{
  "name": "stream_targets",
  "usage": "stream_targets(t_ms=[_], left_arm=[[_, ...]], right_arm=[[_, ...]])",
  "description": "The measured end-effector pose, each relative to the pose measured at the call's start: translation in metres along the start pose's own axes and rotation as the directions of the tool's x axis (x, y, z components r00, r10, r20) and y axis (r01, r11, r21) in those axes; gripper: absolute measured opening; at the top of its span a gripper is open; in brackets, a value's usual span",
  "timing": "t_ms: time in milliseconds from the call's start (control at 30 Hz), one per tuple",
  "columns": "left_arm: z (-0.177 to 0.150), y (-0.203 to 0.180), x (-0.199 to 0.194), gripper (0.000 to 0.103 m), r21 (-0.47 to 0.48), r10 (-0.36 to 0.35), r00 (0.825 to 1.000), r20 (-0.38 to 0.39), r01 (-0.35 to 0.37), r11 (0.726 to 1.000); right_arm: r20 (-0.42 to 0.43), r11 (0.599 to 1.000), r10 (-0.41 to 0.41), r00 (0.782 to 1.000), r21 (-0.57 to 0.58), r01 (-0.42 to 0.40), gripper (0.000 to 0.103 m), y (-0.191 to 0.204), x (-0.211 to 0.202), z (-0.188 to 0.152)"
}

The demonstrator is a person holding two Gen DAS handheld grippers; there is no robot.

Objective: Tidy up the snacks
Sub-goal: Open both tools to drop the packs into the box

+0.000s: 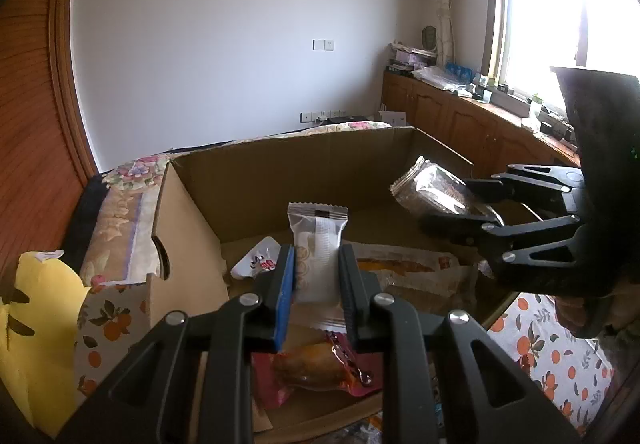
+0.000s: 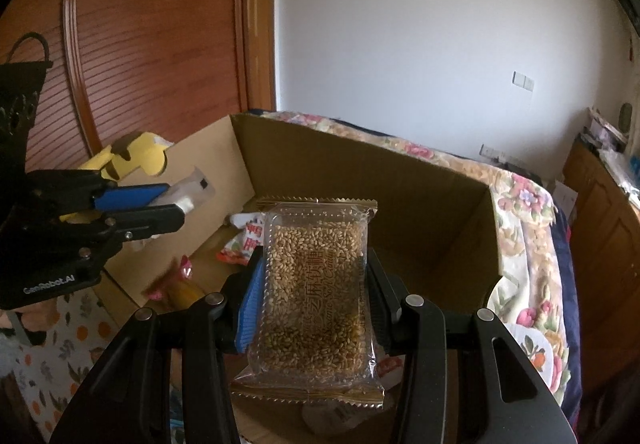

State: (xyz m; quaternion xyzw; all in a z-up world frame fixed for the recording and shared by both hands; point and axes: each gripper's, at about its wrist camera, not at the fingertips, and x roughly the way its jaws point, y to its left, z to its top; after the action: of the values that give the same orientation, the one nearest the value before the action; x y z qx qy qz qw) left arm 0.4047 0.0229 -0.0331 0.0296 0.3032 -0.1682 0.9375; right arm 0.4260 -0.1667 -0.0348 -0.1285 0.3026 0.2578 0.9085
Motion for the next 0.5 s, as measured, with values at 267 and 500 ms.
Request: stream_targets(t_ms=[267, 500], left_arm=[[-0.003, -0.003, 0.005, 0.023, 0.001, 0.014, 1.000, -0.019, -0.014, 1.000], [-0.007, -0.002, 0.003, 0.032, -0.020, 0.003, 1.000, -0.020, -0.003, 1.000]], right_arm=[[-0.031, 1.000, 0.000, 1.000, 0.021, 0.000, 0.047, -0.006, 0.010, -0.007], [-0.046, 0.999, 0.000, 0.999, 0.037, 0.002, 0.049, -0.011, 0.012, -0.011]])
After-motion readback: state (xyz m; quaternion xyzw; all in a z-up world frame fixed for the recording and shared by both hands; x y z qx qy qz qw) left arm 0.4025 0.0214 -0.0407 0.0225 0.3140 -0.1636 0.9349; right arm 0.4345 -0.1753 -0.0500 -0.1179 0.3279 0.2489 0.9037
